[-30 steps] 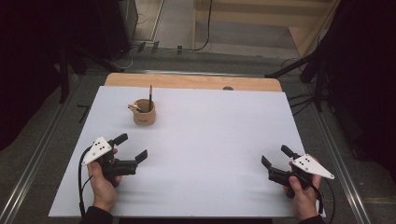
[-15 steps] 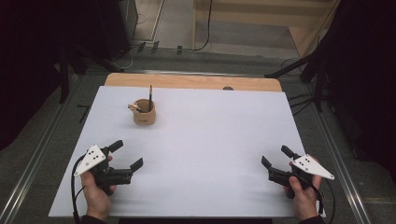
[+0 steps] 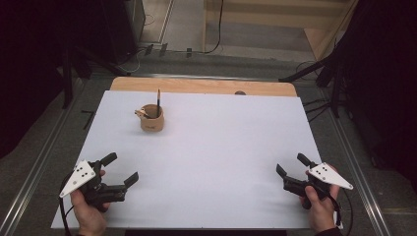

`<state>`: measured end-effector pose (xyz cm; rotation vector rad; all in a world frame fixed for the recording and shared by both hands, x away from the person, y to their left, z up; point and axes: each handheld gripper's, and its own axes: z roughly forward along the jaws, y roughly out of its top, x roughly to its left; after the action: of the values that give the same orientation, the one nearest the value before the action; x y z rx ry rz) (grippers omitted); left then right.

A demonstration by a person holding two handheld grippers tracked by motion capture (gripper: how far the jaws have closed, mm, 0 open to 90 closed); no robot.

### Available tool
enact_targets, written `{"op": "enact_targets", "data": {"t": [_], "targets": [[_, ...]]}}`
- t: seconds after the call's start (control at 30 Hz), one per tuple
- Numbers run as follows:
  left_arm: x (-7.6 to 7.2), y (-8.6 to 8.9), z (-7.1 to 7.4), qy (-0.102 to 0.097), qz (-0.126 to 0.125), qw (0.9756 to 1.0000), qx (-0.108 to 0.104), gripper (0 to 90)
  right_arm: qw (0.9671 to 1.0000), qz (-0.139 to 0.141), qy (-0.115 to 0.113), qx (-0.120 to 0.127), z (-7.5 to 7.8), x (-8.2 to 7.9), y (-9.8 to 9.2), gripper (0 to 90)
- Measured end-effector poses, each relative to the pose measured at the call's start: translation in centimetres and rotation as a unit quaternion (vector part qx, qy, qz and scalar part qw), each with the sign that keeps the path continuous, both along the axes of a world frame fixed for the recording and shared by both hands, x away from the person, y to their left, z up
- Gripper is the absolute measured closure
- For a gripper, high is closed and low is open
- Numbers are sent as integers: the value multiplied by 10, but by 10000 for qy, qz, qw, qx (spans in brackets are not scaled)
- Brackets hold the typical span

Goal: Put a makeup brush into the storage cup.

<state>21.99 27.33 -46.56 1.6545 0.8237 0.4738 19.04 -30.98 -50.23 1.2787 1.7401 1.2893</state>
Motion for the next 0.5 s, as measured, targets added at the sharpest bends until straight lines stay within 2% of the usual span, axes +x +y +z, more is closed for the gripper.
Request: {"op": "enact_targets", "data": {"t": [0.27, 0.5], "targets": [[-7, 14, -2, 33, 80, 10000, 37, 0, 10000, -17, -11, -8, 0, -1, 0, 127], [-7, 17, -2, 4, 135, 9999, 41, 0, 10000, -13, 15, -2, 1, 0, 1, 113]]}}
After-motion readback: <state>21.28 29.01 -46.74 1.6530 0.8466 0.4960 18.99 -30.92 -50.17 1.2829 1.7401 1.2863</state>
